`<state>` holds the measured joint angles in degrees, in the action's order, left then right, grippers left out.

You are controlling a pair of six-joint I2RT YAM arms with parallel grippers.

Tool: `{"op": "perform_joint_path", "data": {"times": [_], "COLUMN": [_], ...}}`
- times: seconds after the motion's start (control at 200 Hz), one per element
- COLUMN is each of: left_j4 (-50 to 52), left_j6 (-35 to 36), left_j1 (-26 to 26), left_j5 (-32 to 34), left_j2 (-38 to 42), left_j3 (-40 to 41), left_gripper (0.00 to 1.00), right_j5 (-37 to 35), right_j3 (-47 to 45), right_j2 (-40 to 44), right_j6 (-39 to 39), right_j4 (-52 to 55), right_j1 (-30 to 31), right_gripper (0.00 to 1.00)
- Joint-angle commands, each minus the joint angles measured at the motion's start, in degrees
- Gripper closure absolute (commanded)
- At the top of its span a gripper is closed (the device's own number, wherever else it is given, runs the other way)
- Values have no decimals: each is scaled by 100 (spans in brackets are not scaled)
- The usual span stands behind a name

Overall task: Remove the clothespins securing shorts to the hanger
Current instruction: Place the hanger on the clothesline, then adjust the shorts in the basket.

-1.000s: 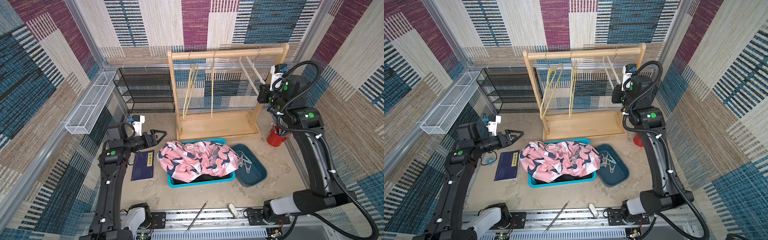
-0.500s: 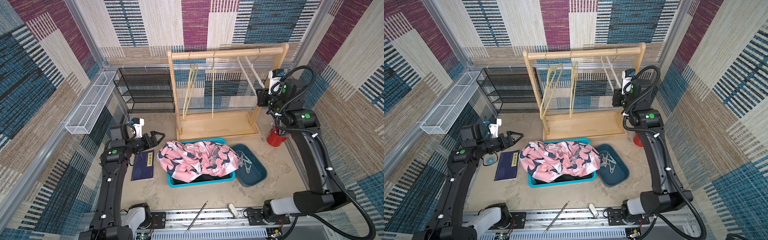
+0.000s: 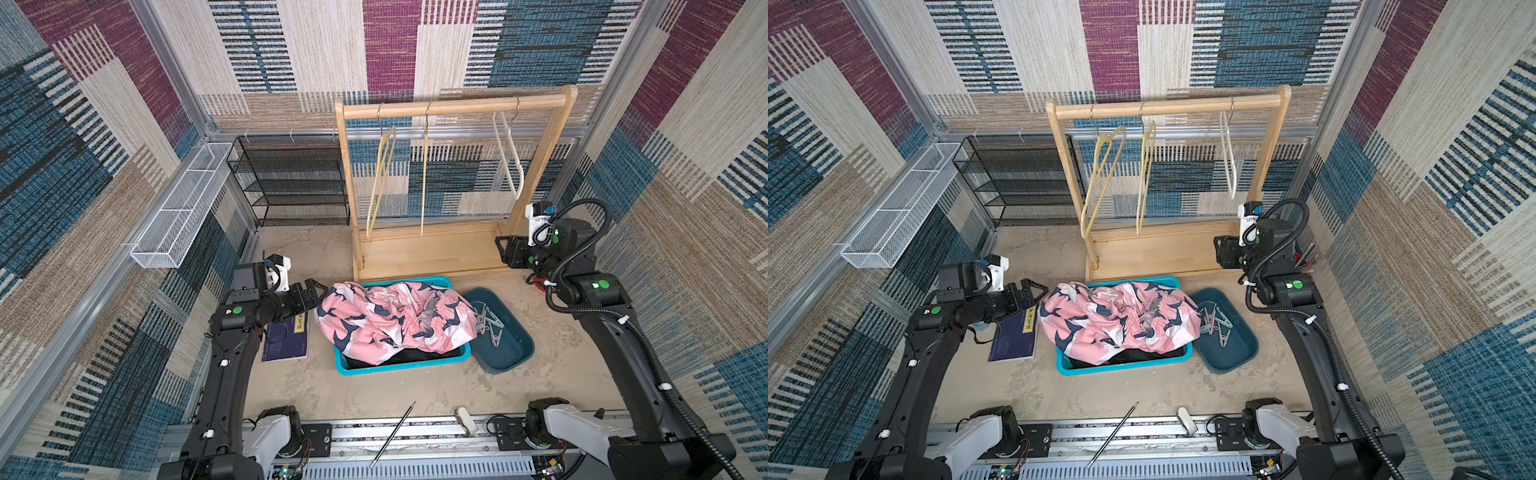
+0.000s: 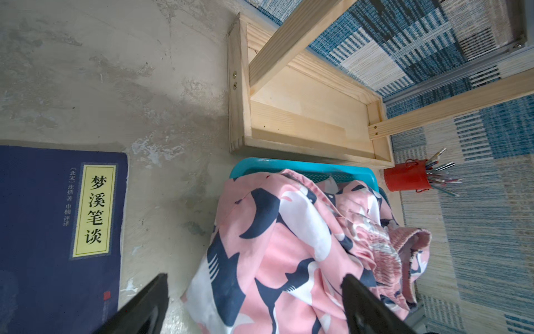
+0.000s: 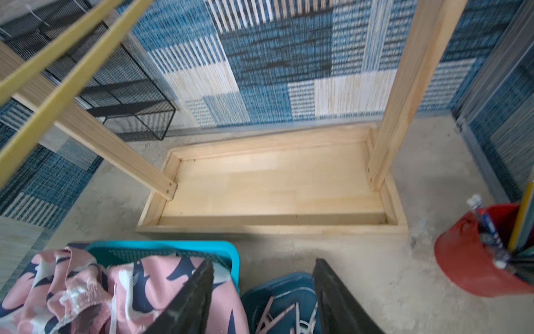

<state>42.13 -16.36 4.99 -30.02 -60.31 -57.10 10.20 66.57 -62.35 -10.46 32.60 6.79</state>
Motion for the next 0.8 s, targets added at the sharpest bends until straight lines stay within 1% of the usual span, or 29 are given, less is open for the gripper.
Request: {"op": "perform_joint_path", "data": {"times": [0.0, 0.07, 0.18, 0.275, 0.381, 0.491, 0.601, 0.796], "left_j4": [-67, -236, -686, -1114, -1472, -1551, -1797, -2186], "left_j6": [145, 62, -154, -395, -625, -732, -981, -1365], "left_j1": [-193, -430, -778, -1013, -1350, -1691, -2015, -2458], "left_j5": [201, 187, 213, 42, 13, 86, 112, 45], "left_j2": [-109, -218, -342, -426, -571, -748, -744, -751], "left_j3": [-12, 27, 289, 494, 547, 415, 361, 360], "left_gripper": [4, 4, 3, 3, 3, 2, 2, 2], "right_j5": [387, 681, 708, 751, 728, 676, 695, 712], "right_j3": [-393, -733, -1325, -1846, -2267, -2429, -2500, -2461], "right_j2": [73, 66, 111, 180, 223, 258, 219, -63], "right_j6": [-255, -341, -495, -708, -985, -1259, -1503, -1705], "right_j4": [-333, -446, -586, -792, -1030, -1220, -1392, -1769], "right_j1": [2, 68, 333, 698, 1297, 1847, 2271, 2773], "right_gripper": [42, 42, 42, 43, 44, 45, 46, 46]}}
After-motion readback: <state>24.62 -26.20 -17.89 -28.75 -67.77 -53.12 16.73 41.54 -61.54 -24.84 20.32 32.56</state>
